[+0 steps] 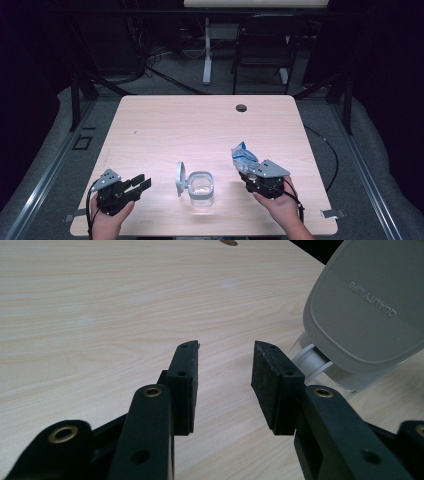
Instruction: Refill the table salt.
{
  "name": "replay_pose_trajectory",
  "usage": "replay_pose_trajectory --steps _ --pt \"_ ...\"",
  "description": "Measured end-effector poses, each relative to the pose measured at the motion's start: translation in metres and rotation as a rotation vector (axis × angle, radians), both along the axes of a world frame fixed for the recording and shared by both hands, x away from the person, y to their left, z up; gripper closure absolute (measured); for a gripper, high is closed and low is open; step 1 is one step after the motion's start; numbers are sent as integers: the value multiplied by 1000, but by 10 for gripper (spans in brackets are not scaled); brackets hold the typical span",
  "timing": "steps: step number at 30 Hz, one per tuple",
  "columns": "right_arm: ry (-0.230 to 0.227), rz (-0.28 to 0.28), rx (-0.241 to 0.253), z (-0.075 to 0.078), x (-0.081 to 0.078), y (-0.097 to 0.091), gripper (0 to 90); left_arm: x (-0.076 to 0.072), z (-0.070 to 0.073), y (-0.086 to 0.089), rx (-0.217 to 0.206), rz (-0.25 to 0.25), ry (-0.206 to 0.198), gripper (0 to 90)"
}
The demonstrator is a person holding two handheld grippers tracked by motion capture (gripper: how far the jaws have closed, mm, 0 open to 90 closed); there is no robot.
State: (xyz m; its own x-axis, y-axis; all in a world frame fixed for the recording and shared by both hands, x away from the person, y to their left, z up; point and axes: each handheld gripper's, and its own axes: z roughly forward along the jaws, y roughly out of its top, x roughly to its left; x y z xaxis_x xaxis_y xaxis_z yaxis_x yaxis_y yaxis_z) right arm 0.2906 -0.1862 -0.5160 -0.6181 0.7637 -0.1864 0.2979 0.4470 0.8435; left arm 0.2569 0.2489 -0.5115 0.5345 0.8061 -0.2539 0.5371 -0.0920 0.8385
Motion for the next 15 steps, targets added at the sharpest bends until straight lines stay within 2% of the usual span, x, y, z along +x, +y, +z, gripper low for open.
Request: replay_pose_trajectory --steps 9,15 --pt "-44 21 -61 10 -1 7 466 -1 -1 0 -4 6 -7 634" --pt "-90 30 -129 15 1 15 466 -1 1 1 -10 7 -15 632"
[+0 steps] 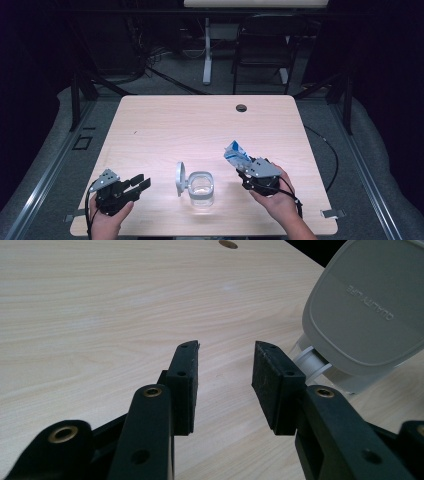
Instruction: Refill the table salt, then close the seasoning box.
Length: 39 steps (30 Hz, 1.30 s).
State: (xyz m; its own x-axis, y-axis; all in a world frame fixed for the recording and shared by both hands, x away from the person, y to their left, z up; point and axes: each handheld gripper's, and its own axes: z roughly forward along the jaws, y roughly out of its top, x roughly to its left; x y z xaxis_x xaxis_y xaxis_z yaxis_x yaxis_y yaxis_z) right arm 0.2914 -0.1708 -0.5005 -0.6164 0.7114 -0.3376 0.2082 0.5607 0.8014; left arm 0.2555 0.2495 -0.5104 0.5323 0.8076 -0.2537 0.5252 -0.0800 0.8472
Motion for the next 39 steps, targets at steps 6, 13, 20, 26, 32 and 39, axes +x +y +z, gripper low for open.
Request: replay_pose_trajectory --steps 6,13,20,26,32,39 --pt "-26 21 -67 3 2 9 466 0 1 0 4 -7 2 629" --pt "-43 37 -113 5 1 15 466 0 2 -1 0 2 -7 596" --pt "-53 54 -135 5 2 18 466 -1 0 3 3 9 -9 593" --pt "-62 63 -173 4 4 20 466 -4 2 10 14 17 -4 589" --pt "-76 77 -199 8 5 25 466 -5 2 9 14 18 -9 589" --pt "-98 91 -233 10 6 29 466 -5 2 9 18 13 -4 589"
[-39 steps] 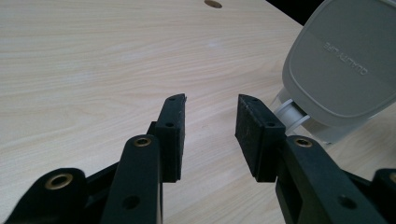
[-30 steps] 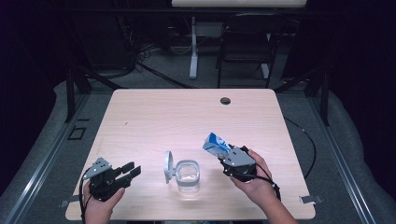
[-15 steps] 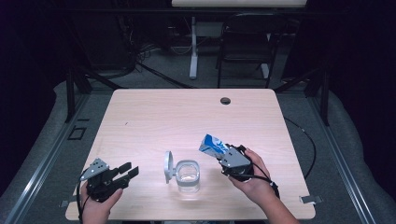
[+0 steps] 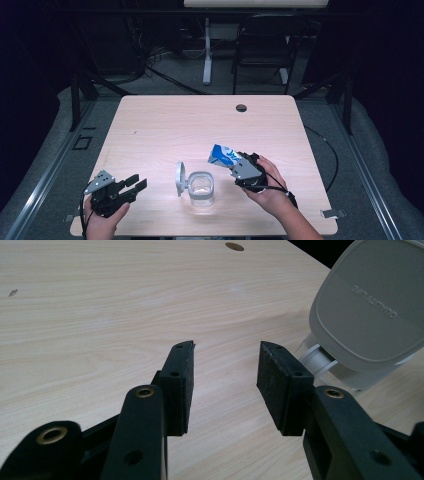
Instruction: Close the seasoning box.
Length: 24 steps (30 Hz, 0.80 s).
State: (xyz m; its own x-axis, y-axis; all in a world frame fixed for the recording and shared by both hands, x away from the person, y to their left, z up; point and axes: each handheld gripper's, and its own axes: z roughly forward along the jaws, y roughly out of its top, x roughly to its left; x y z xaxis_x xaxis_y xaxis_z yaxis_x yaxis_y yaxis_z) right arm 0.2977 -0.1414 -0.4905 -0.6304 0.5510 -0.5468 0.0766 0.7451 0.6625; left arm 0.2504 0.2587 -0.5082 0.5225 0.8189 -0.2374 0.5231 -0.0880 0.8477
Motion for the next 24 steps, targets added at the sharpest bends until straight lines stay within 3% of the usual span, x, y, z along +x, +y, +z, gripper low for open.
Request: replay_pose_trajectory --steps 2,8,13,24 --pt "-5 1 -1 -1 0 1 466 0 0 0 1 6 -3 586" --pt "-27 14 -73 1 1 2 466 0 1 1 2 7 -2 586" --pt "-72 29 -138 0 -1 6 467 0 -1 -1 2 11 -4 586" --pt "-72 59 -172 -2 -3 8 467 0 -2 -1 7 8 3 586"
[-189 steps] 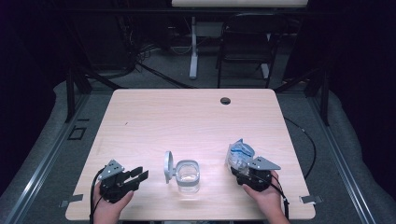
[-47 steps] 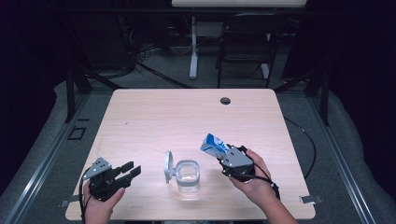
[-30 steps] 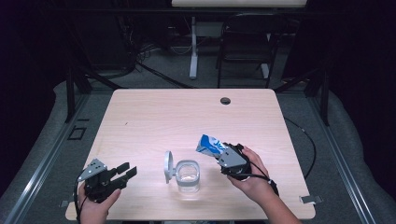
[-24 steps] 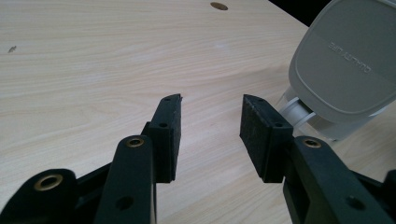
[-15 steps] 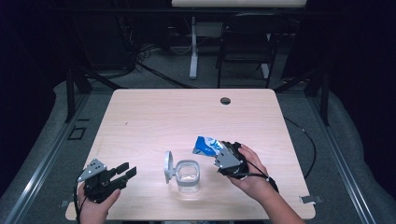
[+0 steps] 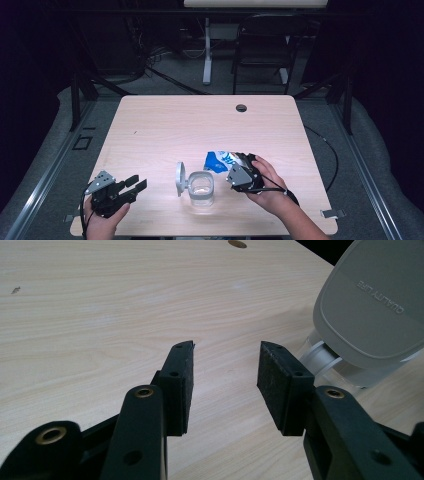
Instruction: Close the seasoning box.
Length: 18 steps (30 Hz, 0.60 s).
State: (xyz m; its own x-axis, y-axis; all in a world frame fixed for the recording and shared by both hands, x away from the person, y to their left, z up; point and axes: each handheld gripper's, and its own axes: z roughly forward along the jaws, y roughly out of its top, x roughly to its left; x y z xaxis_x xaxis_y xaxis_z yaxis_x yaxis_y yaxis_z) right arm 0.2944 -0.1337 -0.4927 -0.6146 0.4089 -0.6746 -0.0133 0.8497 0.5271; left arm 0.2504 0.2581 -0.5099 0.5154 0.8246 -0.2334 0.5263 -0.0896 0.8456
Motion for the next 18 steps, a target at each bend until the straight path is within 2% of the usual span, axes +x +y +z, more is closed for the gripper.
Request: replay_pose_trajectory --steps 11,12,14,18 --pt "-22 25 -49 -2 -2 0 467 0 -1 -2 4 -5 2 586" --pt "-25 28 -41 -3 -2 0 467 0 -2 -2 4 -5 2 587" --pt "-19 34 -38 -3 -1 0 467 0 -2 -2 5 -5 2 586" --pt "-11 43 -70 -2 -2 0 467 0 -2 -2 5 -5 3 587"
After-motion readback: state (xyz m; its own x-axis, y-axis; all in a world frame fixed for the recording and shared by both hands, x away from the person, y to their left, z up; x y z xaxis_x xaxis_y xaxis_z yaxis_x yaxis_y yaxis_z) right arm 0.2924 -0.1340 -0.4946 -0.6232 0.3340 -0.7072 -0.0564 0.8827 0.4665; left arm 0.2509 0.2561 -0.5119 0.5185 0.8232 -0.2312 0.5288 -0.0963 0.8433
